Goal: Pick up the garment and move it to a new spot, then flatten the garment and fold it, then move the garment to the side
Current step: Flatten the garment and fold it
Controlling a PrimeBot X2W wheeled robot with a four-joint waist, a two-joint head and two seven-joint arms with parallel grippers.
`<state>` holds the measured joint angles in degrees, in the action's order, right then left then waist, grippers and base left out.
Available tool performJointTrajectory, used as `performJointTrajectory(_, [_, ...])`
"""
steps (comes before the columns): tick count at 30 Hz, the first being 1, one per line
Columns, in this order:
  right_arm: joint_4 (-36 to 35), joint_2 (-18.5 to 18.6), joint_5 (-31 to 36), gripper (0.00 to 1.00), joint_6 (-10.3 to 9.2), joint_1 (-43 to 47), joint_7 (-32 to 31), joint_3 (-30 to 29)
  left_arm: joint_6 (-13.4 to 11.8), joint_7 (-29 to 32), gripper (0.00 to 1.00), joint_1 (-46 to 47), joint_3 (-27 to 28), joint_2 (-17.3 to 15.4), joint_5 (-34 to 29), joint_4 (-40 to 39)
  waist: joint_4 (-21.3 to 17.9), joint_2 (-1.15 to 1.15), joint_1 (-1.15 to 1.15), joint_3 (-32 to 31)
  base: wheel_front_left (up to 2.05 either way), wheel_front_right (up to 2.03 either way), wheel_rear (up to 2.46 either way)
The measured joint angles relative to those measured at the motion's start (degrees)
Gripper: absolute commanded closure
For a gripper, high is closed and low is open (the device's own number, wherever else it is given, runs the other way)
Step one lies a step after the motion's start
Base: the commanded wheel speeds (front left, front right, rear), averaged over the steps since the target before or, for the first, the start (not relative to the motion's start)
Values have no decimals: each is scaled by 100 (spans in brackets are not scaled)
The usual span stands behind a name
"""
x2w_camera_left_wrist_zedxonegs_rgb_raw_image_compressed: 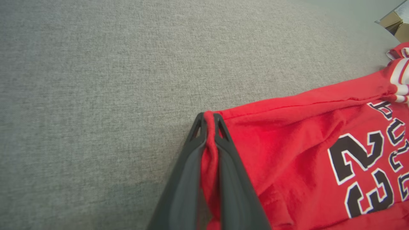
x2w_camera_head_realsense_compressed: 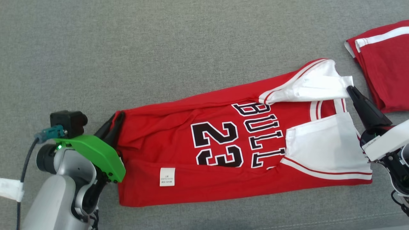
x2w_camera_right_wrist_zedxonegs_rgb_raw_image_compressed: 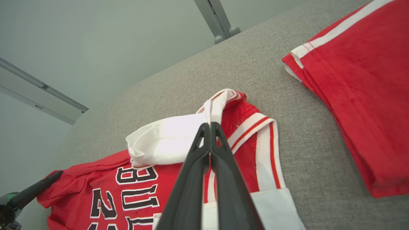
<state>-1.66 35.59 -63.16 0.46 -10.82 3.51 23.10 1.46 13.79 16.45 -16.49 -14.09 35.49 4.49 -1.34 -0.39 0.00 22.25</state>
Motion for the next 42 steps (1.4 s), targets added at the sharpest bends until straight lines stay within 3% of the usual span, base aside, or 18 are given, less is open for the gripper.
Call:
performJointTrajectory(11, [-539,75,-9,100,-109,539,481,-298,-146,-283,100,-487,57,54,48,-492,-238,0,0,-348,0,0,0])
performJointTrajectory(16, [-750,347,126,100,-159,501,487,-397,-94,-68,100,-464,-86,-112,3,-736,-352,0,0,-419,0,0,0])
performJointTrajectory(21, [-792,450,179,100,-165,27,276,-403,-42,212,100,-142,-213,-253,-64,-824,-366,0,0,-282,0,0,0])
performJointTrajectory(33, [-599,566,461,100,-393,-1407,-267,-364,33,605,100,1208,-201,-480,-382,-691,-237,0,0,361,0,0,0])
performJointTrajectory(42, [-137,325,722,100,-404,-1897,-365,-73,158,482,100,1370,-367,-283,-408,-196,10,0,0,711,0,0,0])
